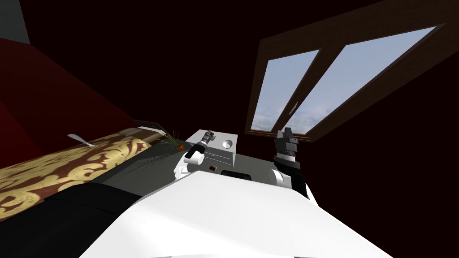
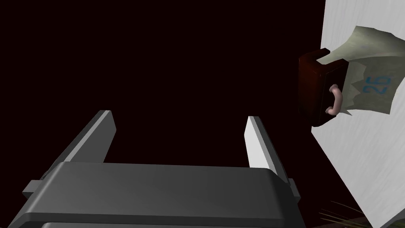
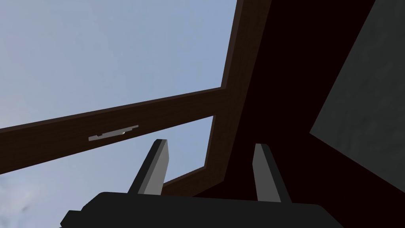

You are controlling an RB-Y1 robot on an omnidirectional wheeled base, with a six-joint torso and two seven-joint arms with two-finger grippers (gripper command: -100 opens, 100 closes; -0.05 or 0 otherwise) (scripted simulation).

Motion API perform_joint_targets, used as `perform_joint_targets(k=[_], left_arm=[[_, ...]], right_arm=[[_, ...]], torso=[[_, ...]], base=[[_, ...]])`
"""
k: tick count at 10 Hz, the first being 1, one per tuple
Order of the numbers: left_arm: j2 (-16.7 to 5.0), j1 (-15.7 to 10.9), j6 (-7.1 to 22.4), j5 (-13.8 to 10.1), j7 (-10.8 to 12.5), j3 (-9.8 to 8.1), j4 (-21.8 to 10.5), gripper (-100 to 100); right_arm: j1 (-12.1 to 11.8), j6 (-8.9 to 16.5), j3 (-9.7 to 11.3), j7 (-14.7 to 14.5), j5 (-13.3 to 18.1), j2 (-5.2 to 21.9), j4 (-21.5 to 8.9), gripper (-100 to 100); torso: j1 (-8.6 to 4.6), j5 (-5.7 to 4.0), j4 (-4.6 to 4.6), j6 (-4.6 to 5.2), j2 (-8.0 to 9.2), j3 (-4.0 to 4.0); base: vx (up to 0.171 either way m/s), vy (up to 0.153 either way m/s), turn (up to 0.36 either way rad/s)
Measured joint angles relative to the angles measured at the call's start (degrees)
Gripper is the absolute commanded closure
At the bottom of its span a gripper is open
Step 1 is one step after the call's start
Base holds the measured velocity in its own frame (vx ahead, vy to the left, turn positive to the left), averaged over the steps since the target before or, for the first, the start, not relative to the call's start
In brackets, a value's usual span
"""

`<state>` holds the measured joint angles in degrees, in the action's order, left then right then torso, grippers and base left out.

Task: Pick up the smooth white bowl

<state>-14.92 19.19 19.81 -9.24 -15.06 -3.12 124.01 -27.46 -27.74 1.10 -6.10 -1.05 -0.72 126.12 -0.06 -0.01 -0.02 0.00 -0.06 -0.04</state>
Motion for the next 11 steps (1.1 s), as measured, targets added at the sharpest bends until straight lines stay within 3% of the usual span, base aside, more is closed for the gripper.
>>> perform_joint_targets(k=[11], left_arm=[[-0.6, -4.6, 15.4, 0.5, -1.0, 0.24, -4.6, -100]], right_arm=[[0.0, 0.0, 0.0, 0.0, 0.0, 0.0, 0.0, 0]], torso=[[-0.03, -0.01, 0.00, -0.01, 0.03, 0.01]], base=[[0.010, -0.022, -0.012]])
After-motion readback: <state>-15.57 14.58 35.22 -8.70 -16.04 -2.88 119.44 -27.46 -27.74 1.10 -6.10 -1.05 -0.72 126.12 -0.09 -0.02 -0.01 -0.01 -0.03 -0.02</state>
